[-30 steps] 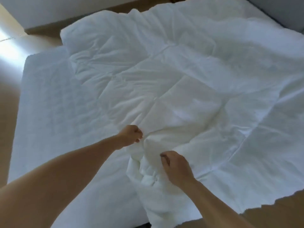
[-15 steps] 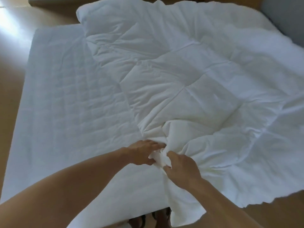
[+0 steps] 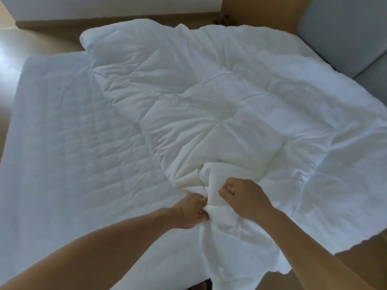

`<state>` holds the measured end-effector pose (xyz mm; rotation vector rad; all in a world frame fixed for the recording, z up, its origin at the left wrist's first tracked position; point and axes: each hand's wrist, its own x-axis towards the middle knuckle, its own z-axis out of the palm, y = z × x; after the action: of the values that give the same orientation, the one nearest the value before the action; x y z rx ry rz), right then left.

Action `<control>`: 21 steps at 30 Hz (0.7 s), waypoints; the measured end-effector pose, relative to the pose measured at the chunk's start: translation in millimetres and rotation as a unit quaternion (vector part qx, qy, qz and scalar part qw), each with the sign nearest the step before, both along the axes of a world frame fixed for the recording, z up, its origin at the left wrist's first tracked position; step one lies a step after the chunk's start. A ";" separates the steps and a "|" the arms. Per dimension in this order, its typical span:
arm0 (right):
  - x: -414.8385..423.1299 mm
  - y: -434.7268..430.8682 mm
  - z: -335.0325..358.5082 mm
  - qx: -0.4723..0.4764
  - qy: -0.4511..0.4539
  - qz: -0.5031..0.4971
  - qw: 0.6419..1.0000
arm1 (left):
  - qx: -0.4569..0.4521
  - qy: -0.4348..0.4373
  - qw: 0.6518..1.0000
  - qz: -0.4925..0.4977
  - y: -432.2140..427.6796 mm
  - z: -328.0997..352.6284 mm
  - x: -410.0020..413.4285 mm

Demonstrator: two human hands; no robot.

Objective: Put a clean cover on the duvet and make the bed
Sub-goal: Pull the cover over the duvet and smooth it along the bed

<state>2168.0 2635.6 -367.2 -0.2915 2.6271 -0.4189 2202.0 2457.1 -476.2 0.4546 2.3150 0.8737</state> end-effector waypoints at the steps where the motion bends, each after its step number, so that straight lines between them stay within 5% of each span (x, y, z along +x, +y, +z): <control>1: -9.4 -10.1 -2.6 -0.007 0.038 0.018 0.999 | 0.012 0.023 1.000 0.012 2.5 -3.2 7.7; 5: -50.0 -64.6 -26.6 0.050 0.089 0.238 0.966 | 0.042 0.023 0.998 0.044 5.9 -4.3 21.4; 9: -86.2 -112.4 -63.6 0.237 0.115 0.451 0.853 | 0.043 -0.002 0.998 0.052 -0.7 -5.9 22.1; 12: -96.3 -123.3 -89.4 0.297 0.118 0.490 0.811 | 0.016 -0.011 0.998 0.053 -11.0 -9.1 21.9; 15: -108.6 -113.3 -95.1 0.277 0.164 0.483 0.815 | -0.030 -0.038 0.997 0.060 -14.7 -6.3 18.6; 21: -154.1 -42.9 -64.0 0.107 0.171 0.403 0.892 | -0.126 -0.074 0.988 0.042 -6.3 3.9 -6.3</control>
<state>2013.9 2592.8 -431.2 -1.4109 2.5368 0.2262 2195.7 2450.9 -472.3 0.1790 2.2797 0.6184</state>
